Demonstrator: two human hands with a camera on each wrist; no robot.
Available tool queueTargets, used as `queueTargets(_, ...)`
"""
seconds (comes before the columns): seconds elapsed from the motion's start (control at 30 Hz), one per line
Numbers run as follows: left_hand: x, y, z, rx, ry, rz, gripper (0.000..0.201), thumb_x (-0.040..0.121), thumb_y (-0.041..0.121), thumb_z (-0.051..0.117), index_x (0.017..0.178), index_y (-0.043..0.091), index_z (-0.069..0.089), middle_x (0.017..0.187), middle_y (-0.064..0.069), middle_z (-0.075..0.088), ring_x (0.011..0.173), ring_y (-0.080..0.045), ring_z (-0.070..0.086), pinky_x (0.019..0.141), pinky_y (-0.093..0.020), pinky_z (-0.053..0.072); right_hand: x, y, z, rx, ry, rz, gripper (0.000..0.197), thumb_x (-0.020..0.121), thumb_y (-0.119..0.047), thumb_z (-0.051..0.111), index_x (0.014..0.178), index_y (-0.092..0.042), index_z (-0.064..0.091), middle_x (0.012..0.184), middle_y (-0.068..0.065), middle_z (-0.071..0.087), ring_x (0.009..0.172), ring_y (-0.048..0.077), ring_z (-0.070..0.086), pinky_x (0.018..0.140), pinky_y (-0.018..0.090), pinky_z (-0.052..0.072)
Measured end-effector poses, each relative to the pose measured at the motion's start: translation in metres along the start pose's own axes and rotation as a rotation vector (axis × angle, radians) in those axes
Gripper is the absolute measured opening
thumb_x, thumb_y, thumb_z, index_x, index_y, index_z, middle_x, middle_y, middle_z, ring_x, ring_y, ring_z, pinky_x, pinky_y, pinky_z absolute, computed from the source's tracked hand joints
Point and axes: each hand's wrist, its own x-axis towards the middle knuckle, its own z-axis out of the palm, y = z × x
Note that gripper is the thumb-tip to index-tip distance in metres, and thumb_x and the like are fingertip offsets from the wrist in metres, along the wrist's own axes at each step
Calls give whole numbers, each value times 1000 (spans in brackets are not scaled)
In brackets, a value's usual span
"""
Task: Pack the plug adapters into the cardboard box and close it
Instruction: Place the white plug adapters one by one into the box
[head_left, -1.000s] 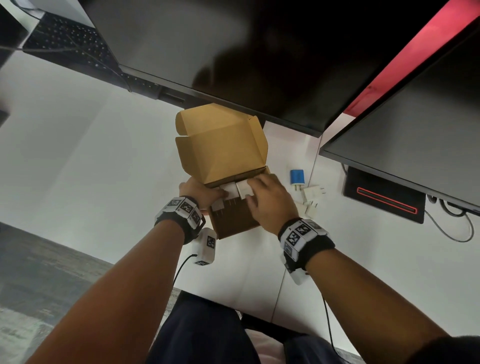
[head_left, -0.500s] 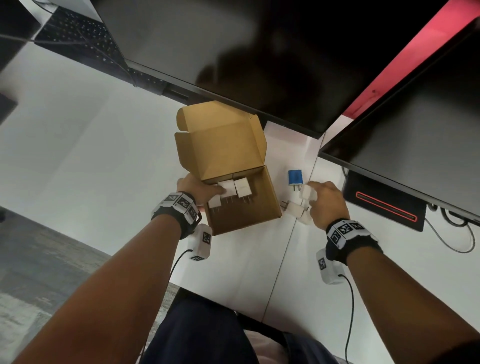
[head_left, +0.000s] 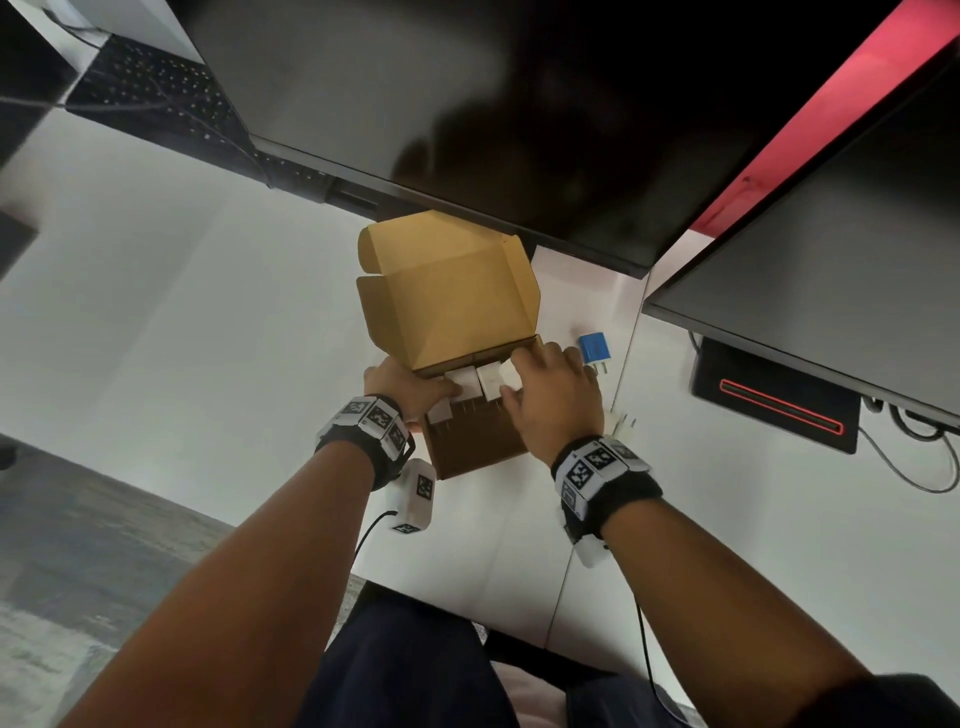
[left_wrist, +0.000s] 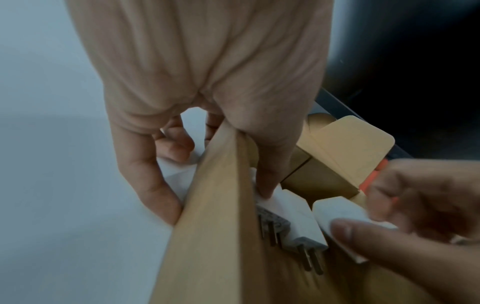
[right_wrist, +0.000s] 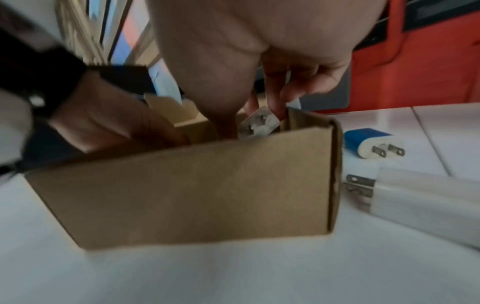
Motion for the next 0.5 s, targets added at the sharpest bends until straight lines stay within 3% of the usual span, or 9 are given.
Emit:
queueTargets(0.07,5,-4,1,-2,-14,-2,71,42,65,79,104,35,61,115,-5,69,119,-33,64,86,-49,66,6,-1,5,-89,-50,-6,32,93,-39,65,118,-19,59,118,10,64,113,36,55,89,48,49)
queueTargets(0.13,9,-6,2,-4,-24,2,71,36,68,74,99,38,60,113,-4,70,119,-32,65,90,-51,65,9,-2,7,-153,-86,-18,32,95,-40,62,119,-19,60,121,9,64,116,37,52,90,49,48)
queueTargets(0.3,12,-6,3,10,-34,47,76,51,64,80,117,30,64,110,-2,70,119,-33,64,93,-53,63,4,0,11,-242,-129,-4,36,100,-48,51,109,-18,67,127,6,60,120,37,44,93,49,41)
queueTargets(0.4,10,-6,1,23,-38,54,74,53,63,79,117,29,64,110,-3,70,119,-33,64,91,-53,63,1,3,11,-254,-139,-8,41,100,-51,45,106,-19,70,119,1,64,117,34,41,93,48,38)
queueTargets(0.5,10,-6,1,34,-40,56,69,55,62,80,115,30,63,111,-4,69,120,-33,63,91,-53,63,1,4,10,-244,-124,-22,47,94,-59,50,102,-19,73,111,-1,67,114,32,42,91,48,35)
